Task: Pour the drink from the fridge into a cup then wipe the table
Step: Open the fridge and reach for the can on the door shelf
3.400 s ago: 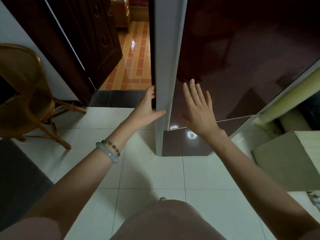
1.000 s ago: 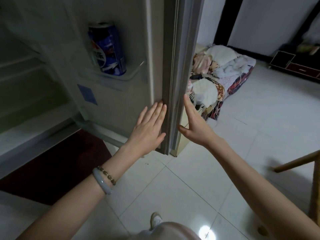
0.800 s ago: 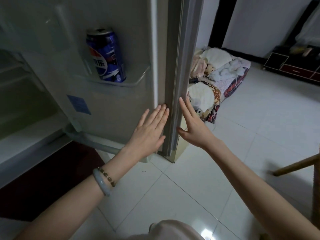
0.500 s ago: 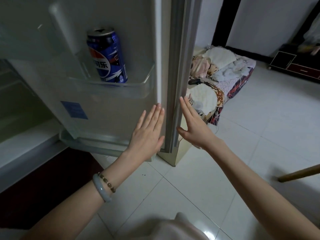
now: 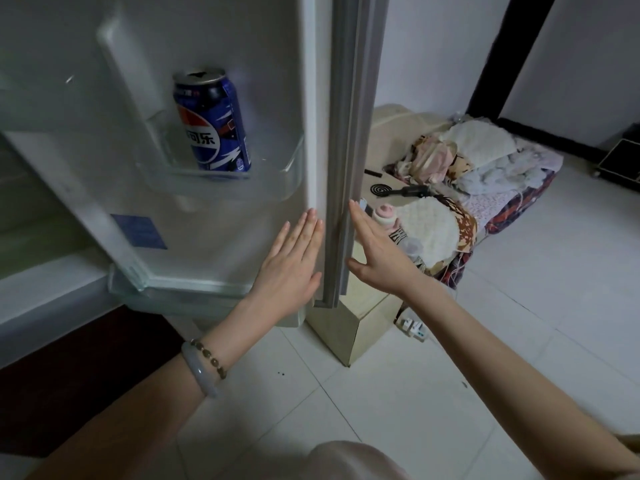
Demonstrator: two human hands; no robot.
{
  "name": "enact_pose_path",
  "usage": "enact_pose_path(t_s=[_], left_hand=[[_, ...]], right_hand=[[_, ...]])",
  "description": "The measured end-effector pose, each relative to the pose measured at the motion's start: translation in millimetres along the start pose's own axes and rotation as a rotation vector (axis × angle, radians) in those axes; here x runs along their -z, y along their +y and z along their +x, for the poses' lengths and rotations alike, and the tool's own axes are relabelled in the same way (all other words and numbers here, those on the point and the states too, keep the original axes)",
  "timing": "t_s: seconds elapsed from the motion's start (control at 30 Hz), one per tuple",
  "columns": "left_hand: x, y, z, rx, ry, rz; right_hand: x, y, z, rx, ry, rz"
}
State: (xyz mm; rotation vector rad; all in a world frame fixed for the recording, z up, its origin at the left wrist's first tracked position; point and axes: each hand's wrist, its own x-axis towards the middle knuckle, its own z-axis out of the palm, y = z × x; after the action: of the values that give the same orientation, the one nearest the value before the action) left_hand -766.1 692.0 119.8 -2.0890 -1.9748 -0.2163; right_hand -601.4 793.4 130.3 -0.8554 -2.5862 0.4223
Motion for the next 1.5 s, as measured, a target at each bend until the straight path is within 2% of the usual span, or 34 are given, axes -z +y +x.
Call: enact_pose_path(t_s=[0.33,0.77,0.97,1.13,1.23,1.37,1.5], left_hand=[[-2.6,-9.1,52.0,0.058,-0.039,0.056],[-6.1,-4.8,45.3,0.073,-0.054,0.081],[13.9,-5.1,38.1,0.042,-0.067,0.076],[53.8,-9.5,22.4,-0.031,-0.028,-0.02],[89.4,-19.6,2.9,-0.065,-0.027,-0.119],[142.9,-51.8,-28.1,-0.075,0.126,-0.283],[187.0,-94.6,-45.1,-0.009,0.305,-0.336]], right_hand=[[0.5,41.6,46.5,0.04,-0.066,0.026],[-1.8,54.5,48.7,0.078,-0.103,-0.002],[12.1,41.9,45.7,-0.001,-0.165,-0.028],[47.6,7.9,36.5,-0.018,-0.184,-0.159],[70.6,-26.4,33.1,-0.011,-0.132,-0.149],[98.3,-88.4,34.5,0.088,-0.007,-0.123],[110.0,-146.6,42.4,0.186,0.212,0.035]])
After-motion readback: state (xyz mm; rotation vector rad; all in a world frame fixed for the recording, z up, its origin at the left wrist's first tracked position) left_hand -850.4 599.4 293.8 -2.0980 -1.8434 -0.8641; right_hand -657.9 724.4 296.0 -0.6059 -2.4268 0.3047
